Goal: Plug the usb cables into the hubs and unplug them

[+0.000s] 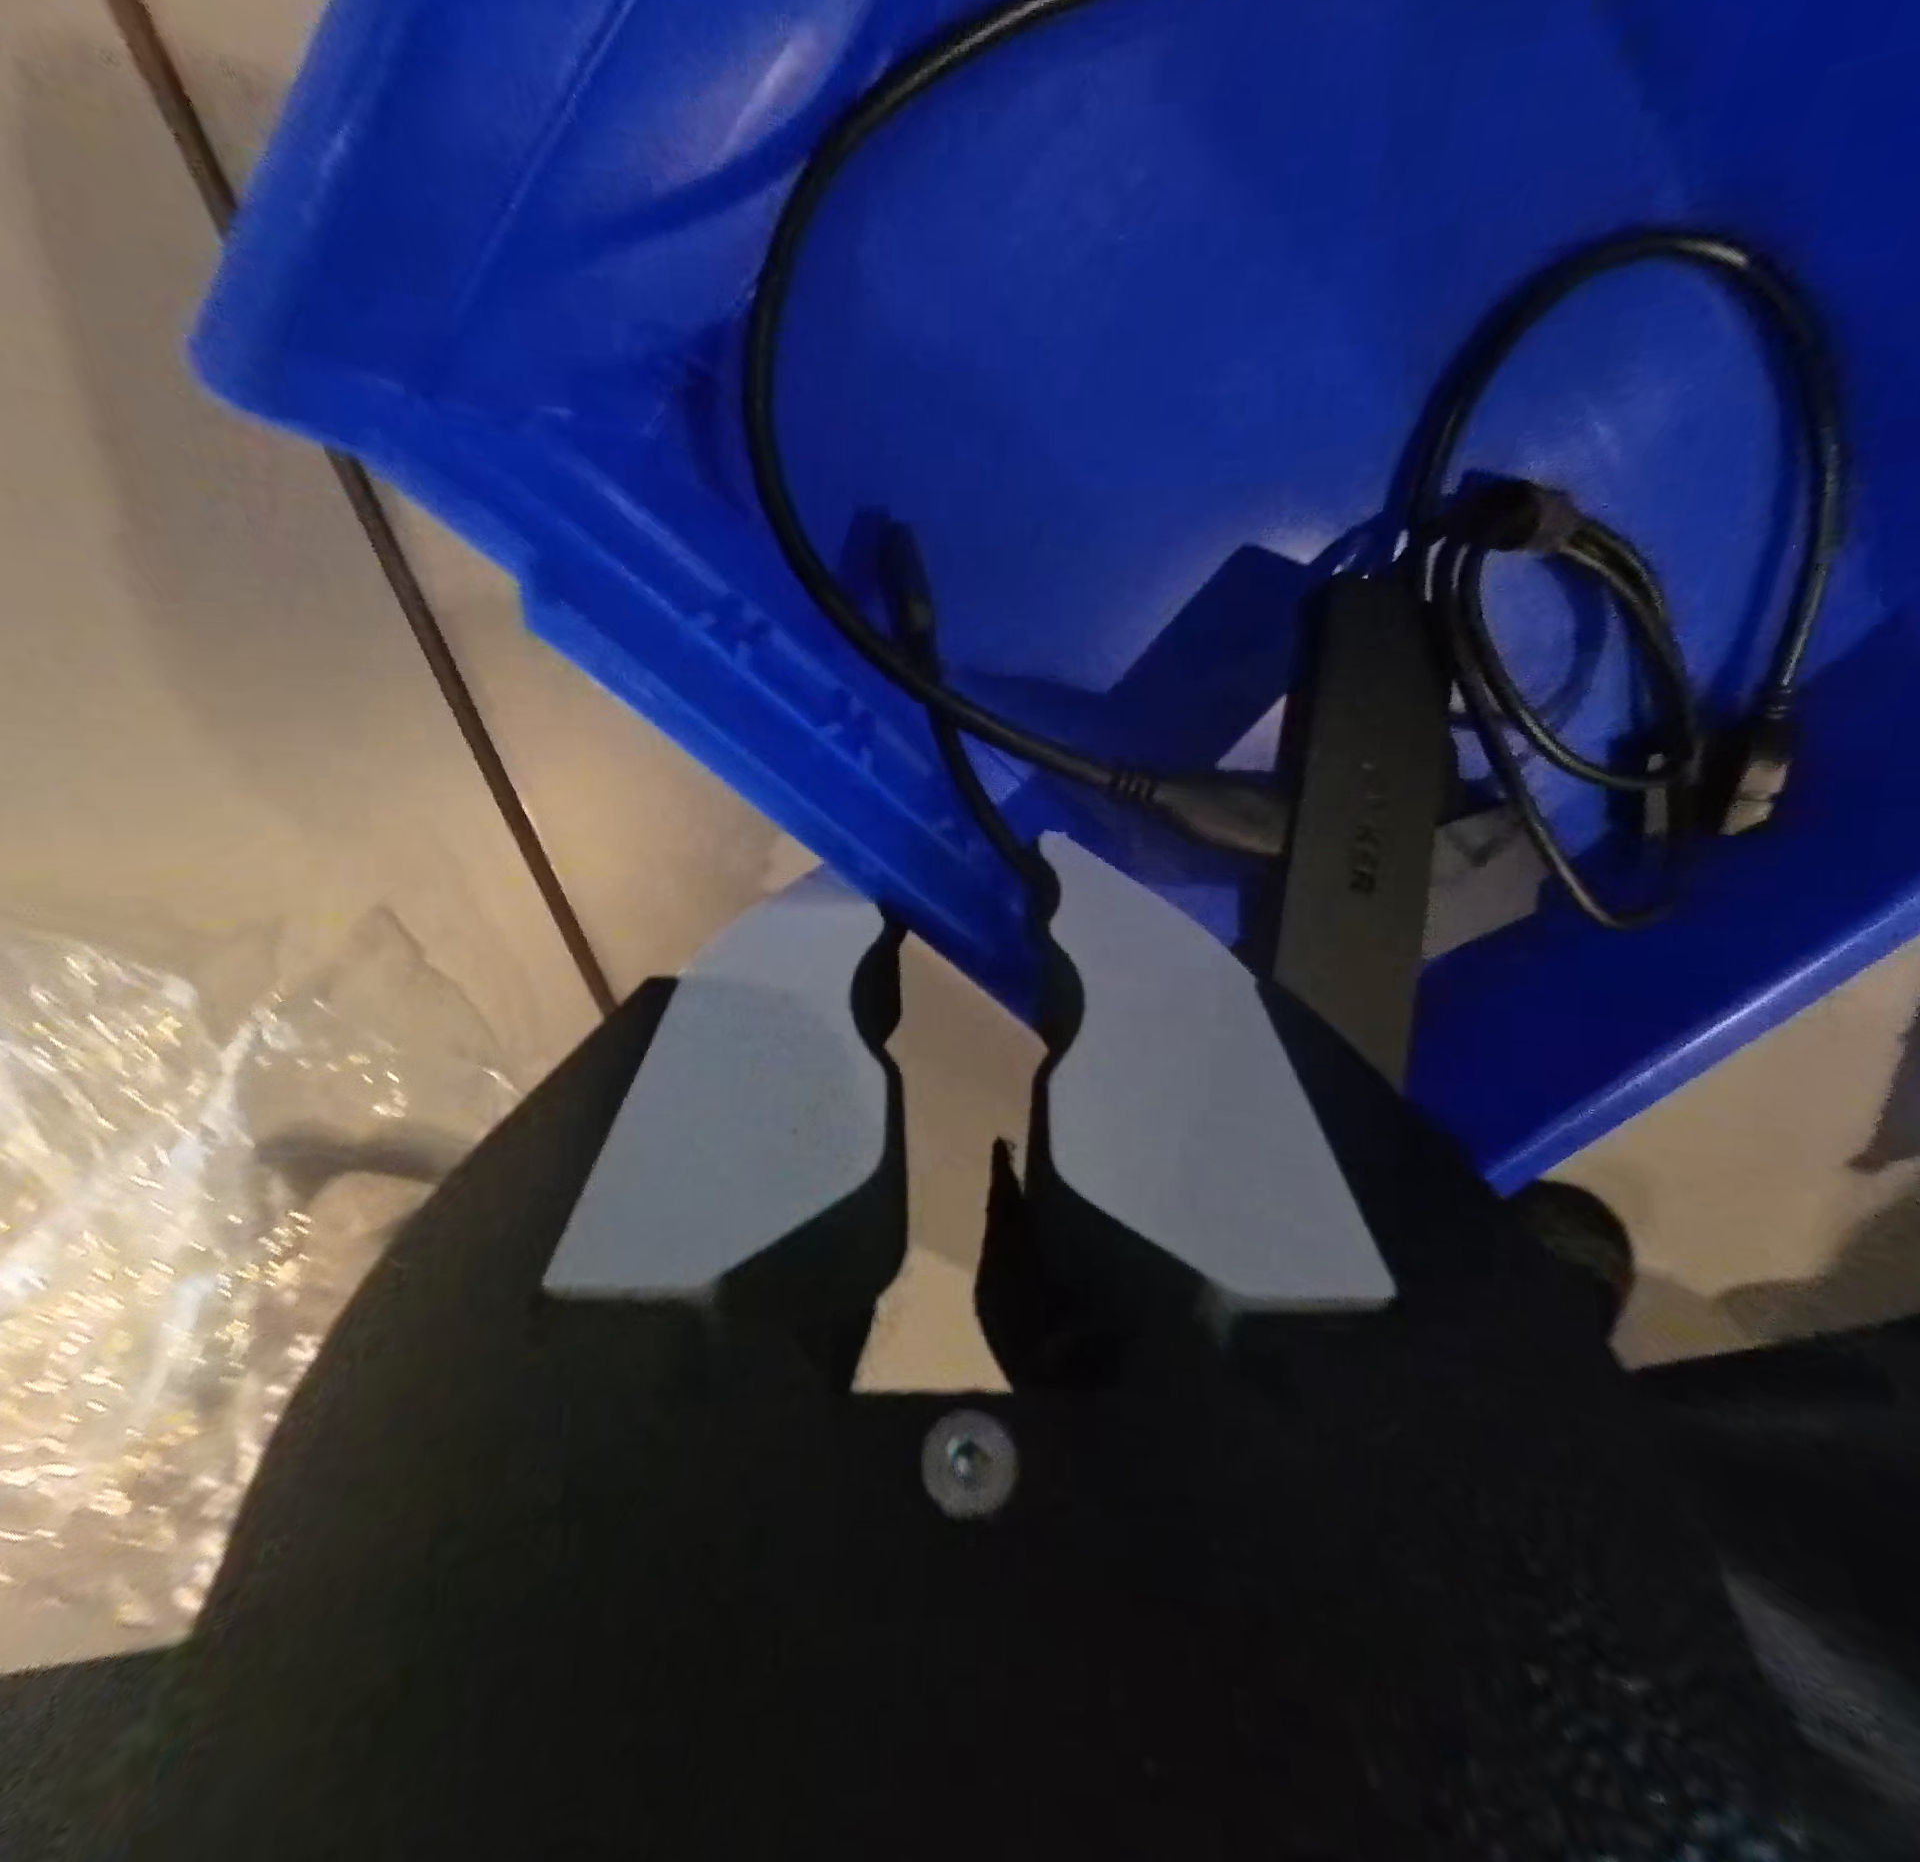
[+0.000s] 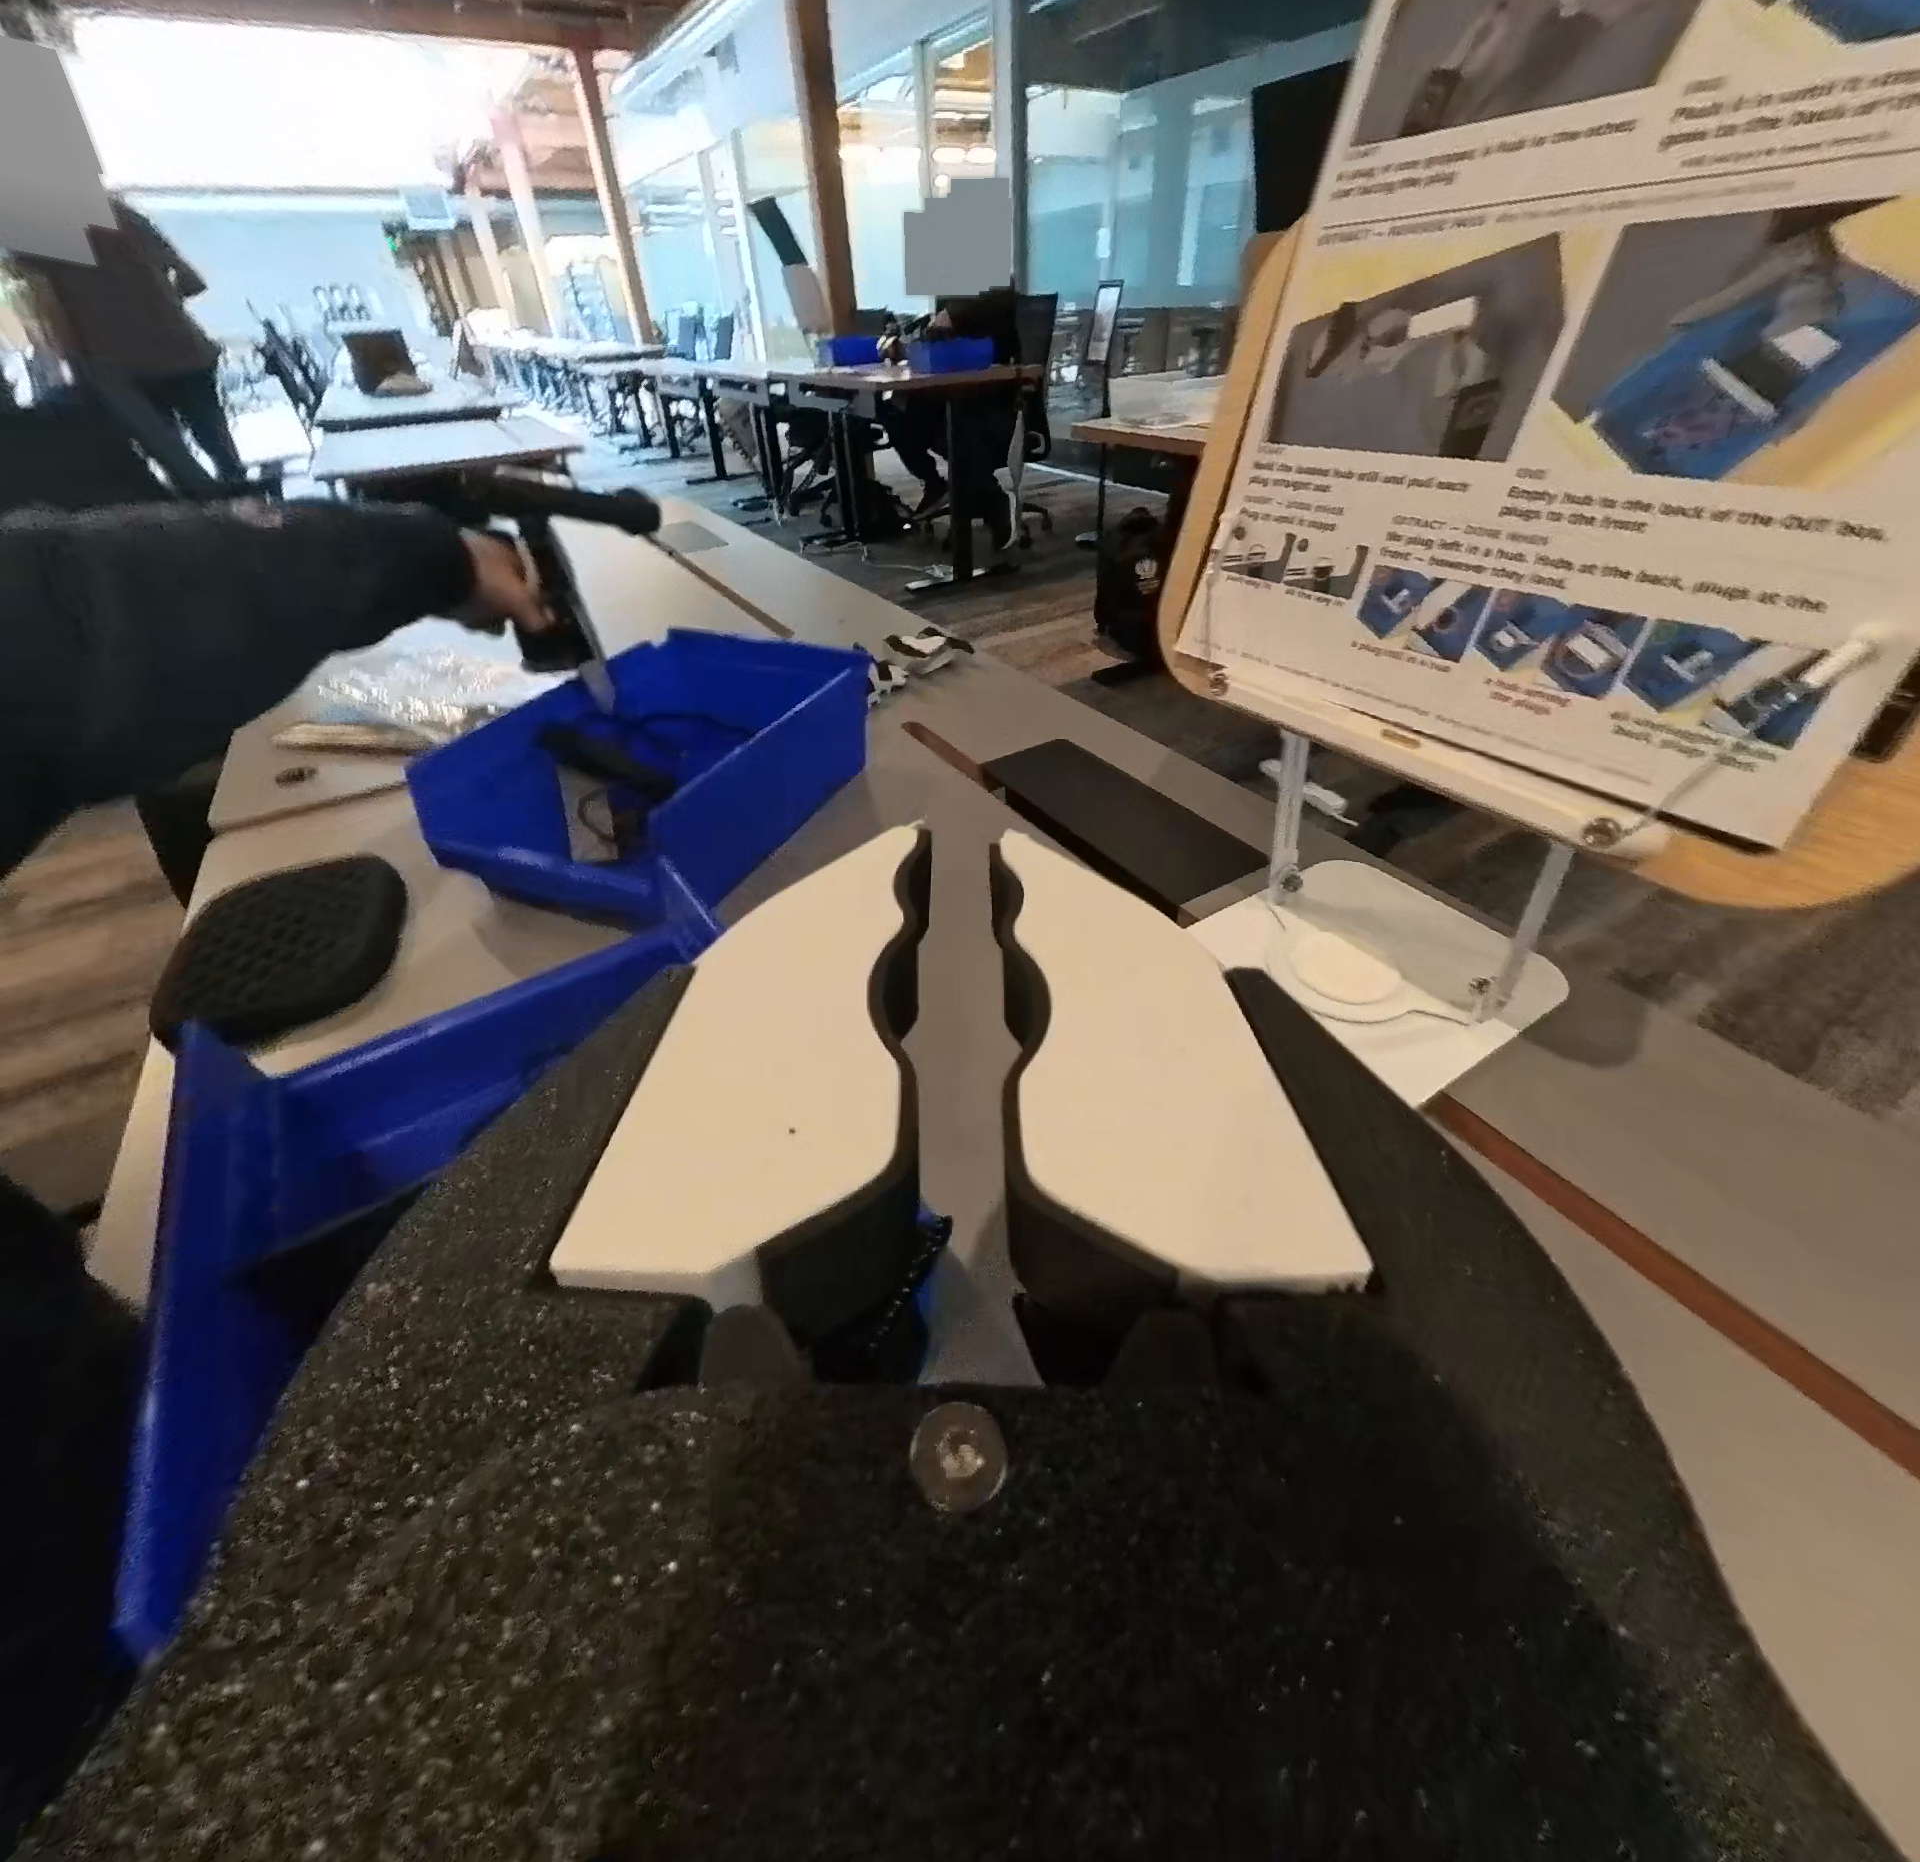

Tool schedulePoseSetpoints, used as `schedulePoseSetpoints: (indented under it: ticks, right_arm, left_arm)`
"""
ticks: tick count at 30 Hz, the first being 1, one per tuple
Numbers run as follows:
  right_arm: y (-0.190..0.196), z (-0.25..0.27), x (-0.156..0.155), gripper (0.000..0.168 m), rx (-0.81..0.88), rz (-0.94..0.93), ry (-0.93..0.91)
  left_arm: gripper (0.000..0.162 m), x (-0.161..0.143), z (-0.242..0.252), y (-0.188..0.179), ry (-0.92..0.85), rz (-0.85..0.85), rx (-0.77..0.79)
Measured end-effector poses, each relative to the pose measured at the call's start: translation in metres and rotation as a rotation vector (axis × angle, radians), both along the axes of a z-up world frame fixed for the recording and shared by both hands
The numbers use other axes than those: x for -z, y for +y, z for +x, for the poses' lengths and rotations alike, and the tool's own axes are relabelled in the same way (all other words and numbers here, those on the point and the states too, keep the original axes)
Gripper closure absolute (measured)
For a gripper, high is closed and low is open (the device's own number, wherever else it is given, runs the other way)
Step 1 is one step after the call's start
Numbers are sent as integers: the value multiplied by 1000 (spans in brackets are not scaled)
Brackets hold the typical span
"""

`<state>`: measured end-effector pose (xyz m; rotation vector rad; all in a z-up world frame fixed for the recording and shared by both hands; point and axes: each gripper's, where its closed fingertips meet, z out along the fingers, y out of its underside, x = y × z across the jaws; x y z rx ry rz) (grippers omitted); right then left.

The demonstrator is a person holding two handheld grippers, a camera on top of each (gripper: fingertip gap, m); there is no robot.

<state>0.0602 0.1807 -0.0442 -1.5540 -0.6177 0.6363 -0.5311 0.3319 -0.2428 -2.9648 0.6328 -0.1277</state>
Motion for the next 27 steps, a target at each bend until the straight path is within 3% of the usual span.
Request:
schedulePoseSetpoints:
  ticks: [7, 12, 15, 21, 27]
  right_arm:
    - [7, -34, 50, 146, -123, 25, -364]
    - [13, -57, 98, 121, -226, -74, -539]
    - [17, -68, 124, 111, -254, -148, -616]
    - [17, -69, 167, 110, -236, -330, -783]
    - [-19, -34, 140, 115, -6, -371, -722]
  left_arm:
    - [137, 3, -2, 21, 13, 18, 120]
    - [76, -6, -10, 34, -1, 204, 31]
    - [66, -25, 1, 32, -37, 408, 46]
    - [62, -55, 56, -38, -2, 705, 223]
    - [70, -76, 124, -123, -135, 928, 266]
